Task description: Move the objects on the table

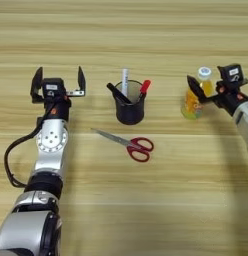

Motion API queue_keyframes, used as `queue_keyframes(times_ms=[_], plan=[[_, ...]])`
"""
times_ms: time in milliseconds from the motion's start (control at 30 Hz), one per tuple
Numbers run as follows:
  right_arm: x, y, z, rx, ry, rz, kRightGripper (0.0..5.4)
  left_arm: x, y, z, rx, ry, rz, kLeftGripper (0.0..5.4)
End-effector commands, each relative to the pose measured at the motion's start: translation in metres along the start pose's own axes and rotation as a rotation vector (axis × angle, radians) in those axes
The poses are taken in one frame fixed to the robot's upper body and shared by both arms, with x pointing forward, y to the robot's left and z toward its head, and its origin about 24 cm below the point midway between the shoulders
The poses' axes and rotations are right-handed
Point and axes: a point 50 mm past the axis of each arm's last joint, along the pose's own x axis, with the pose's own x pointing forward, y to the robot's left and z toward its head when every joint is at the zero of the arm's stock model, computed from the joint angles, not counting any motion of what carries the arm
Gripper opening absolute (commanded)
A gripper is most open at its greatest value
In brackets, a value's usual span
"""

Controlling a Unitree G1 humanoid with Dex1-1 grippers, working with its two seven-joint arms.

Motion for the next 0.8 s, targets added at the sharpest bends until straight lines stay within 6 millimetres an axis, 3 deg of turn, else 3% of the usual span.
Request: queue_keyframes(times_ms=[33,167,500,800], plan=[[0.006,-0.001,0.0,-0.013,0.014,-0.007,5.29,-0.001,0.001,0.002,0.005,-0.012,0.001,5.4],[0.009,-0.002,-0.012,-0.007,0.094,-0.025,4.85,-0.001,0.001,0.002,0.005,-0.013,0.001,5.4],[0.011,0.009,-0.013,0.001,0.096,0.02,3.65,-0.001,0.001,0.004,0.003,-0.018,0.003,5.4],[0.012,0.015,0.0,-0.013,0.045,0.045,3.54,-0.001,0.001,0.004,0.003,-0.019,0.002,5.4]])
